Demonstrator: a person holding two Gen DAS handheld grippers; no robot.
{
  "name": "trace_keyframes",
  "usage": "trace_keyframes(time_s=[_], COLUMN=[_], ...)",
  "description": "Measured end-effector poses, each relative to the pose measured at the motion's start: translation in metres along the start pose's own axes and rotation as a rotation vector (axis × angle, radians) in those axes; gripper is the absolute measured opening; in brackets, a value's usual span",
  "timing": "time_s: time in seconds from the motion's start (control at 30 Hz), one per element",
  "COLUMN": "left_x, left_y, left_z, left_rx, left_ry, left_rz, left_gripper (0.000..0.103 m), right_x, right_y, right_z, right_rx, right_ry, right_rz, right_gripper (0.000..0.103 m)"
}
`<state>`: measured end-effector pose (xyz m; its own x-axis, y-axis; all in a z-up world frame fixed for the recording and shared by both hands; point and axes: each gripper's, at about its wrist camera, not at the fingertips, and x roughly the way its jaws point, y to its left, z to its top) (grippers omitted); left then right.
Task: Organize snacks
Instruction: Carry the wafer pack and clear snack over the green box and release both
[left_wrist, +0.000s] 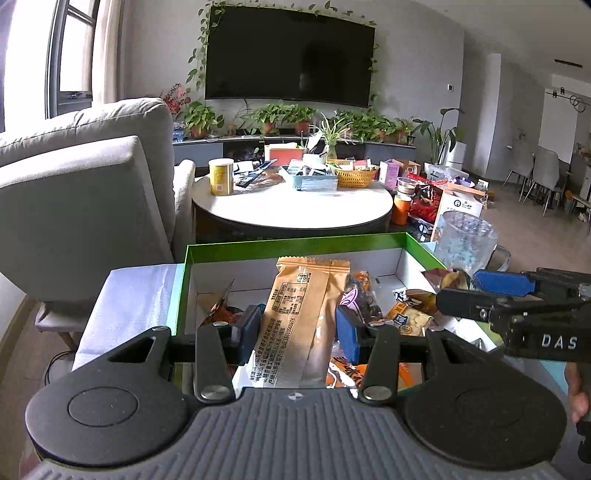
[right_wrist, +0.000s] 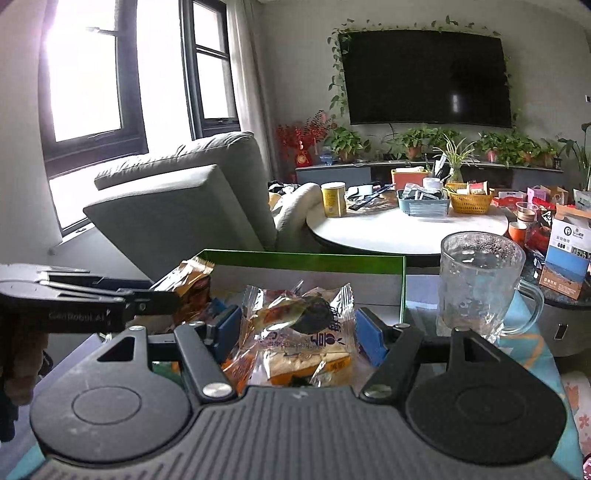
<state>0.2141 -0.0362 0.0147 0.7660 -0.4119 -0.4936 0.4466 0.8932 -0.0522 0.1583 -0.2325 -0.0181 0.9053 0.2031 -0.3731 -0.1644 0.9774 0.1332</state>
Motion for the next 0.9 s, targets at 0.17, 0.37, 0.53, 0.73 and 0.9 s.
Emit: trace_keyframes(time_s=[0.17,0.37,0.53,0.73,0.9], left_x=[0.005,0.013,0.017,0.022,0.027], left_y=[0.000,0.000,-0.002,-0.001,-0.001], left_z=[0.001,0.003,0.002,0.004,0.004], left_rx=[-0.005,-0.006,-0.003,-0.015,-0.020], left_ry=[0.008,0.014,0.023,0.028,0.040], left_rz=[0.004,0.009,0.013,0.026,0.033], left_gripper=[0.042,0.042,0.042,0.042,0.042], right_x=[0.008,0.014,0.019,0.025,0.033], right_y=[-0.003,-0.003,-0.007,-0.010,-0.012], right_z=[0.001,0.003,0.004,0.006,0.007], right_rx=[0.018,0.026,0.036,0.050,0.064], right_ry=[0.008,0.012,0.015,0.024,0.037], right_rz=[-0.008,-0.011,-0.021,-0.022,-0.023], right_gripper=[0.060,0.060,0.060,0.060,0.060])
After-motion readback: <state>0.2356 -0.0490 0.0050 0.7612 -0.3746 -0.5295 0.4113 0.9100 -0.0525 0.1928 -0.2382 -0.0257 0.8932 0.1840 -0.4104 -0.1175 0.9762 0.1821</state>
